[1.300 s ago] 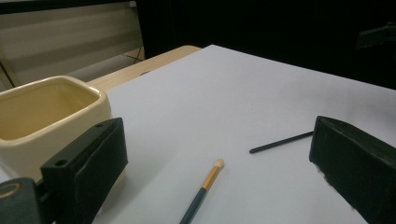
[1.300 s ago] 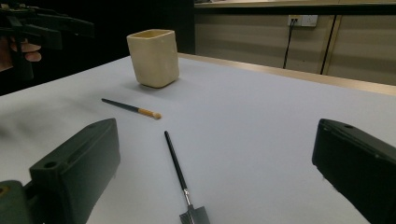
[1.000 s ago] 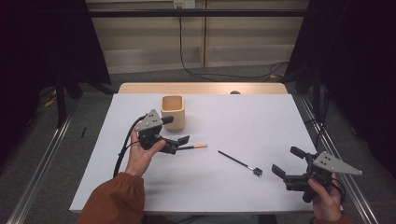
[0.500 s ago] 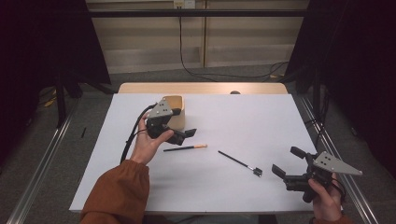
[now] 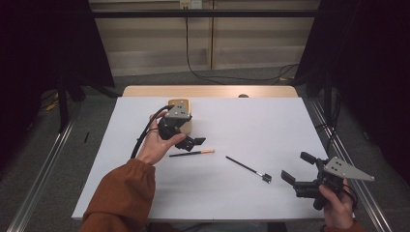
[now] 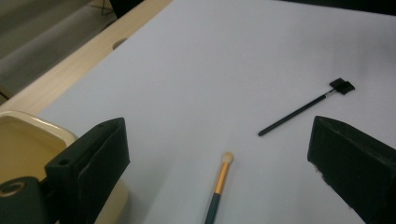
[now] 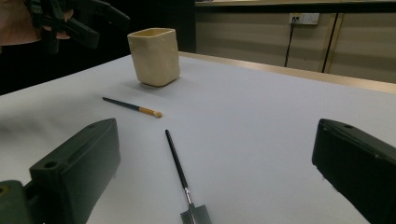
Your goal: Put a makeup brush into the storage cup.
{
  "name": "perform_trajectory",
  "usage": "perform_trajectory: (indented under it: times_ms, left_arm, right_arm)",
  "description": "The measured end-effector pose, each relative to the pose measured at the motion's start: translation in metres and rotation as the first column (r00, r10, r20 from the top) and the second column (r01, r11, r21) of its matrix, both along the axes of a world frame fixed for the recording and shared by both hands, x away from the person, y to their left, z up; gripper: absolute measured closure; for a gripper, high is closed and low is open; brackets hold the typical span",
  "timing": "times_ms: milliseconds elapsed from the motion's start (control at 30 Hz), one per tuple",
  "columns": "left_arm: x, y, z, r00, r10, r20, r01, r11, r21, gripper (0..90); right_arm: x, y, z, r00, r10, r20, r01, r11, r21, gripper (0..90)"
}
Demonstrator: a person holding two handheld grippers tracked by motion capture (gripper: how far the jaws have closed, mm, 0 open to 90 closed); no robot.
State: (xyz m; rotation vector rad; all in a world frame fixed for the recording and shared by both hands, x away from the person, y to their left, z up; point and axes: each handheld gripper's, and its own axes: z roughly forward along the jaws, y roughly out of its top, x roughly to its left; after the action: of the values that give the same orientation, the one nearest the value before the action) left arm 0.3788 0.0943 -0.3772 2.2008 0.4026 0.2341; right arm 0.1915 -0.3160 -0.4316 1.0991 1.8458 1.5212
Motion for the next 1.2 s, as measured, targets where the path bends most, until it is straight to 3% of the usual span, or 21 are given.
perform_trajectory:
  times_ms: [300, 400, 533, 667, 733, 800, 933, 1000, 1100, 1133, 1167, 1200]
  left_arm:
    - [0.010, -0.010, -0.008, 0.9966, -0.020, -0.080, 0.030, 0.9924, 0.119, 5.4]
    - [0.013, -0.012, -0.010, 0.9880, -0.066, -0.140, 0.087, 0.9847, 0.150, 6.4]
    - [0.014, -0.016, -0.012, 0.9853, -0.075, -0.154, 0.106, 0.9727, 0.207, 6.4]
    - [0.016, -0.021, -0.015, 0.9832, -0.087, -0.161, 0.128, 0.9549, 0.268, 6.3]
    - [0.017, -0.024, -0.018, 0.9832, -0.097, -0.154, 0.141, 0.9422, 0.304, 6.5]
    - [0.017, -0.027, -0.022, 0.9821, -0.079, -0.171, 0.135, 0.9279, 0.347, 6.3]
    - [0.019, -0.030, -0.028, 0.9744, -0.078, -0.211, 0.154, 0.9151, 0.373, 6.4]
    - [0.019, -0.032, -0.030, 0.9706, -0.085, -0.225, 0.171, 0.9026, 0.395, 6.4]
    - [0.017, -0.035, -0.036, 0.9726, -0.072, -0.221, 0.162, 0.8905, 0.425, 6.4]
    - [0.016, -0.036, -0.037, 0.9719, -0.077, -0.223, 0.170, 0.8838, 0.436, 6.4]
    - [0.016, -0.036, -0.038, 0.9663, -0.100, -0.237, 0.200, 0.8707, 0.449, 6.4]
    - [0.016, -0.036, -0.039, 0.9648, -0.110, -0.239, 0.212, 0.8624, 0.460, 6.3]
  right_arm:
    - [0.000, 0.000, 0.000, 1.0000, 0.003, -0.001, -0.003, 1.000, 0.001, 0.2]
    - [0.000, 0.000, 0.000, 1.0000, 0.006, -0.003, -0.006, 1.000, 0.001, 0.2]
    - [0.000, 0.000, 0.000, 1.0000, 0.005, -0.001, -0.005, 1.000, 0.000, 0.2]
    - [0.000, 0.000, 0.000, 1.0000, 0.006, -0.001, -0.006, 1.000, 0.000, 0.2]
    - [0.000, 0.000, 0.000, 1.0000, 0.006, -0.001, -0.006, 1.000, 0.000, 0.2]
    - [0.000, 0.000, 0.000, 1.0000, 0.007, -0.001, -0.007, 1.000, 0.001, 0.2]
    - [0.000, 0.000, 0.000, 0.9999, 0.010, -0.001, -0.010, 1.000, 0.000, 0.1]
    - [0.000, 0.000, 0.000, 0.9999, 0.010, -0.001, -0.010, 1.000, 0.000, 0.1]
    - [0.000, 0.000, 0.000, 0.9999, 0.011, -0.002, -0.011, 1.000, 0.000, 0.1]
    - [0.000, 0.000, 0.000, 0.9999, 0.012, -0.002, -0.012, 1.000, 0.001, 0.1]
    - [0.000, 0.000, 0.000, 0.9999, 0.013, -0.004, -0.013, 1.000, 0.000, 0.1]
    - [0.000, 0.000, 0.000, 0.9999, 0.013, -0.004, -0.013, 1.000, 0.001, 0.1]
